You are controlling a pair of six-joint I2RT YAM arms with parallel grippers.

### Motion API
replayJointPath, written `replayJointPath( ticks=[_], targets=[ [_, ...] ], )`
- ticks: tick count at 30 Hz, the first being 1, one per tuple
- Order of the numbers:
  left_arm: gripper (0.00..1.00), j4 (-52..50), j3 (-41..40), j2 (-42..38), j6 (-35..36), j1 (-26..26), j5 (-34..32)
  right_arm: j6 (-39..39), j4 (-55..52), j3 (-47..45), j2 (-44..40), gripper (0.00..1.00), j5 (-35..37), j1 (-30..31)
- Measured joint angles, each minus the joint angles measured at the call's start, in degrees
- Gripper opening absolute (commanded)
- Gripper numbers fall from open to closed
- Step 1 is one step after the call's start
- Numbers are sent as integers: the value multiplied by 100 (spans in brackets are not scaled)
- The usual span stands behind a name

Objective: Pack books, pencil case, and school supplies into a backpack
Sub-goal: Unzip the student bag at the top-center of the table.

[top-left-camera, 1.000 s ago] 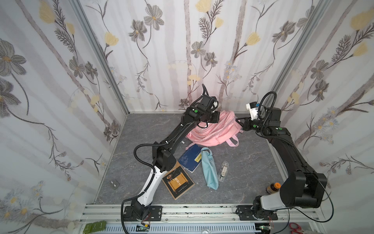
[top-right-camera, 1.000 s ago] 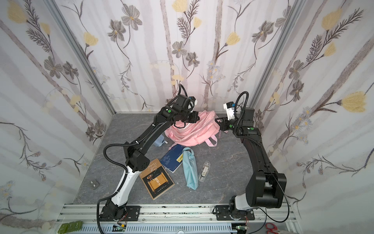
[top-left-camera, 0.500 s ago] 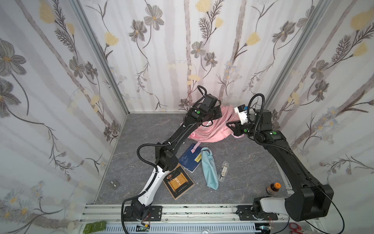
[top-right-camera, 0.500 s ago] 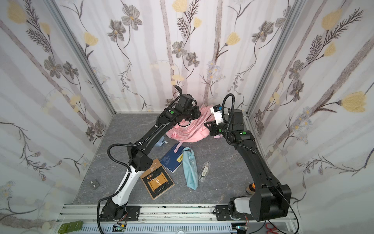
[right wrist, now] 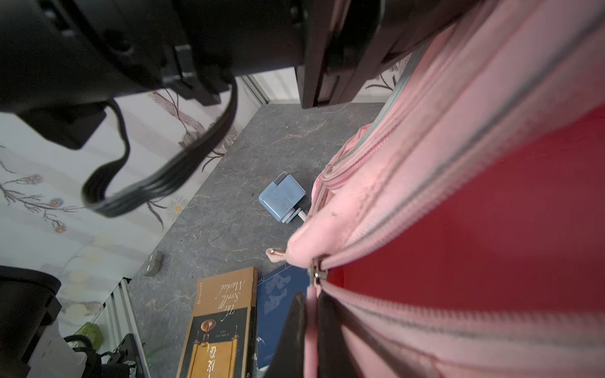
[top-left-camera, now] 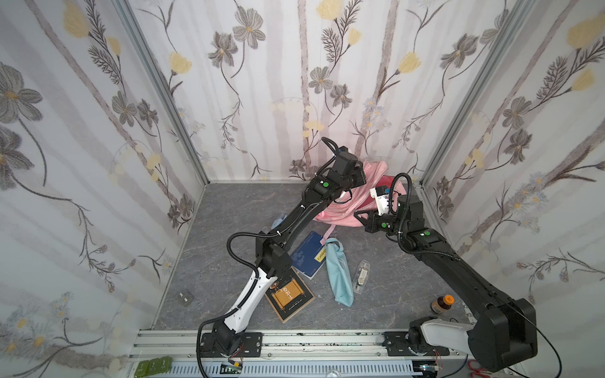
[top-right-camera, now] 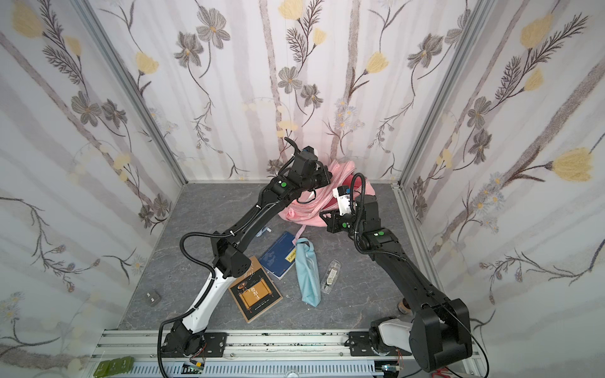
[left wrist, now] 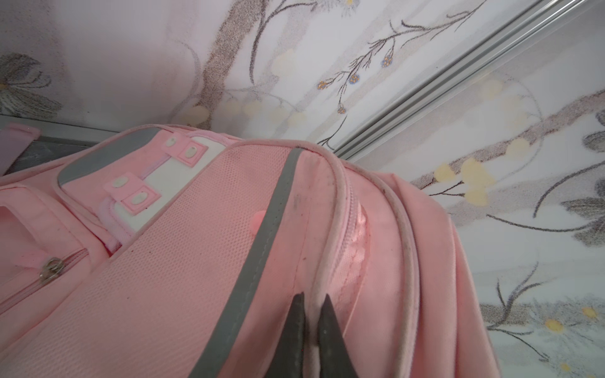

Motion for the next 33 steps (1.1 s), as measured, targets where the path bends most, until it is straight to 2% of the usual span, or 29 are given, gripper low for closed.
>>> replayJointPath(
  ticks=[7,13,17,25,33],
  targets=[
    [0,192,0,-2,-389,-50,-619,-33,382,-55,146,0,929,481],
    [0,284,2,-31,-883,-129,-1545,-402,245,-55,-42,0,1860,544],
    [0,291,2,-57,-1241,-131,-1941,-719,138,-66,-136,0,2262,560],
    [0,369,96,2,-1740,-133,-2280,-1001,533,-621,-107,0,2608,892],
    [0,516,109,17,-1919,-131,-2378,-1010,1327,-804,352,0,2496,1165]
  ],
)
